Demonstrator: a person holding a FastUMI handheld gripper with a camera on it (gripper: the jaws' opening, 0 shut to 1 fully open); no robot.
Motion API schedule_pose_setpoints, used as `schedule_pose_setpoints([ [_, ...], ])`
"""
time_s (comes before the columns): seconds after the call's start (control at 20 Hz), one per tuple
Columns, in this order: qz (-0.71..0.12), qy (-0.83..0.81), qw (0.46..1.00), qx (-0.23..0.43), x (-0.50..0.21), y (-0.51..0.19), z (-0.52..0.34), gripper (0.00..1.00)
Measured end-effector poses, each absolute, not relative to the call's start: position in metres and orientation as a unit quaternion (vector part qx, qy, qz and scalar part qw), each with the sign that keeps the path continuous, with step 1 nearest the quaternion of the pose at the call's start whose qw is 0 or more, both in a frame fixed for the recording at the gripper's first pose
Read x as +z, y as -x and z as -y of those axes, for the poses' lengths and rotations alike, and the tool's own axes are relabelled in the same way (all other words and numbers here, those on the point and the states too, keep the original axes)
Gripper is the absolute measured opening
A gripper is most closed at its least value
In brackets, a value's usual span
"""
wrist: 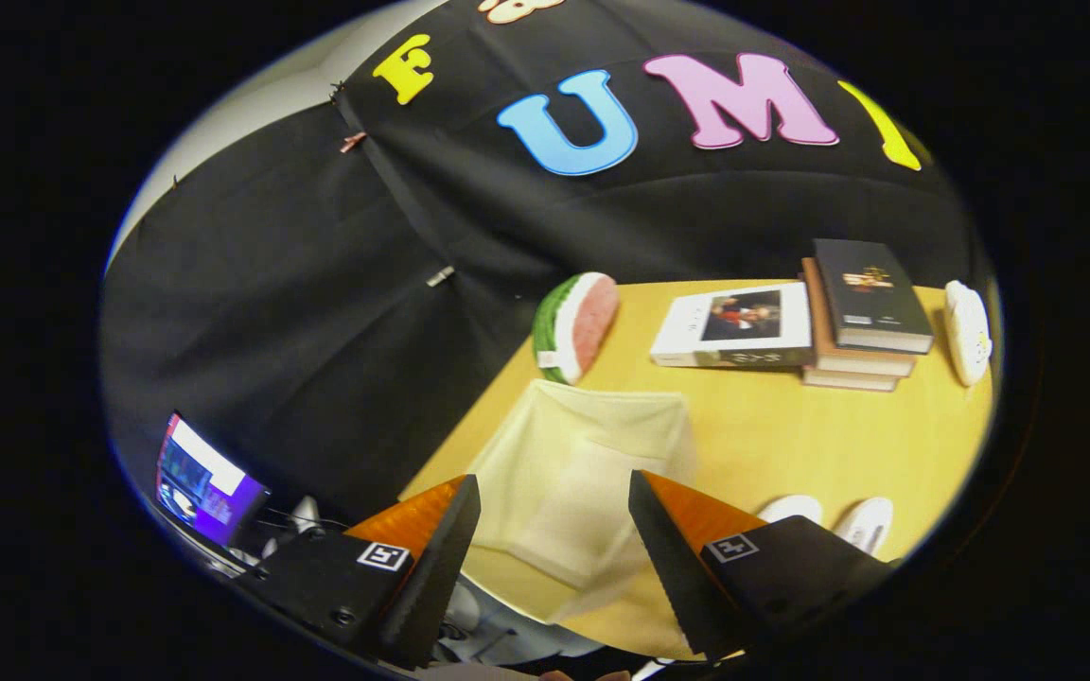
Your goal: Open the storage box then place both shoes into the box .Put the left shoe in first, then the right shoe, with the right side of both shoes facing outward in a uniform manner.
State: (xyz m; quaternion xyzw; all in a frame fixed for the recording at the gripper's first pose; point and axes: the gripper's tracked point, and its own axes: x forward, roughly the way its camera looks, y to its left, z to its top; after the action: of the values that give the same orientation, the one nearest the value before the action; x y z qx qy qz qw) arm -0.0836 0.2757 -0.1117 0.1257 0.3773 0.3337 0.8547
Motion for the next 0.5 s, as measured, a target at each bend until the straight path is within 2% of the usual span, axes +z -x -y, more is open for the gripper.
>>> schedule_pose_setpoints([
  [0.3,-0.445,-0.058,0.862,0.235,-0.196,0.114,-0.171,0.97],
  [0.5,-0.487,-0.003,0.849,0.207,-0.244,0.135,-0.134,0.97],
])
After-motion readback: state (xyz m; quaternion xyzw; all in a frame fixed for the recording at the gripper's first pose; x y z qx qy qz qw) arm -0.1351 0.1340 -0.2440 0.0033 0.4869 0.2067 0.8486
